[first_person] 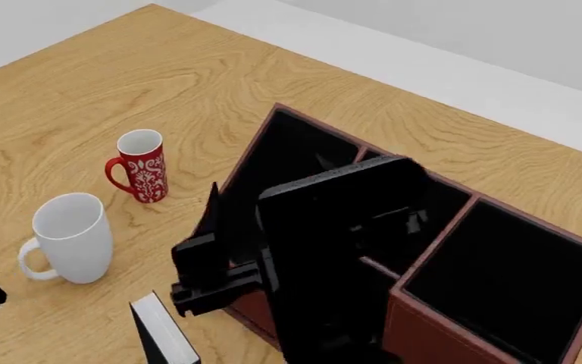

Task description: Pick up the book and place it in the right compartment of the caddy.

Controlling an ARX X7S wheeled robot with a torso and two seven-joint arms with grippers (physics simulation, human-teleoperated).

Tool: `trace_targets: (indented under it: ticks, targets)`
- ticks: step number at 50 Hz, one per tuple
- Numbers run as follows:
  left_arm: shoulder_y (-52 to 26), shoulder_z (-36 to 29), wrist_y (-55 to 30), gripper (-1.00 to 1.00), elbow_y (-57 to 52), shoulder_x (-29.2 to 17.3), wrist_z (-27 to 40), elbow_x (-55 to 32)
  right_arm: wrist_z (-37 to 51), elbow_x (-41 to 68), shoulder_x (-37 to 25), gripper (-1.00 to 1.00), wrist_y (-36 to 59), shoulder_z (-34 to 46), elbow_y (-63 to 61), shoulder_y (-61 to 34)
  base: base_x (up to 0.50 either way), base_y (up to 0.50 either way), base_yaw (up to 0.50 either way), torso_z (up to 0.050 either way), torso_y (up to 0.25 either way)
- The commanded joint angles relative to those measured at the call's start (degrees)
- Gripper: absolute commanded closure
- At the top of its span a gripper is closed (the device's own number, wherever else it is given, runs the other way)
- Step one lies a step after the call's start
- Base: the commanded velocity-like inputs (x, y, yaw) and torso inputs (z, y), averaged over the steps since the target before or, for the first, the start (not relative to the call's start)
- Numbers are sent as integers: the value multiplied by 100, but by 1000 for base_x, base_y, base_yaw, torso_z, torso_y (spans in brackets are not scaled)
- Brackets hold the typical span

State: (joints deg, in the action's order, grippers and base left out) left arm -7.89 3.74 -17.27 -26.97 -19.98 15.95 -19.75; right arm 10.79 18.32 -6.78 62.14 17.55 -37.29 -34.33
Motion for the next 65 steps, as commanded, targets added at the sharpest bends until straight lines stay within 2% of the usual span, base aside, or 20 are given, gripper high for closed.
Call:
trace_targets:
  ticks: [1, 8, 24, 31, 35, 46, 52, 54, 65]
  targets:
    - [-63, 412, -180, -100, 19, -115, 119, -279, 26, 807, 659, -100, 1351, 167, 793, -1515, 0, 0, 0, 0, 0]
    - [-48, 511, -289, -100, -81, -170, 133, -423, 694, 1865, 653, -100, 1728, 530, 2071, -2427, 0, 0, 0, 0, 0]
    - [-50, 665, -340, -100, -109, -223, 171, -580, 1755, 4110, 655, -100, 1716, 1454, 4529, -3405, 0, 0, 0, 0, 0]
    - [-38, 832, -343, -100, -127, -228, 231, -686, 1611, 4754, 666, -100, 1221, 2507, 5584, -3847, 0, 0, 0, 0, 0]
    - [-38, 822, -308, -100, -102, -221, 218, -684, 1913, 5364, 662, -100, 1022, 3180, 5931, -4163, 0, 0, 0, 0, 0]
    - [5, 834, -279, -100, -140, -222, 210, -733, 1172, 6335, 672, -100, -148, 4762, 6819, -4547, 0, 0, 0, 0, 0]
    - [8, 820, -267, -100, -117, -222, 204, -741, 591, 7561, 677, -100, -1345, 6608, 7480, -5044, 0, 0, 0, 0, 0]
    - [6, 820, -265, -100, -113, -224, 209, -740, 465, 7796, 676, -100, -1612, 6979, 7577, -5122, 0, 0, 0, 0, 0]
    - [24, 821, -262, -100, -142, -233, 207, -790, 160, 7981, 677, -100, -1835, 7303, 7936, -5112, 0, 0, 0, 0, 0]
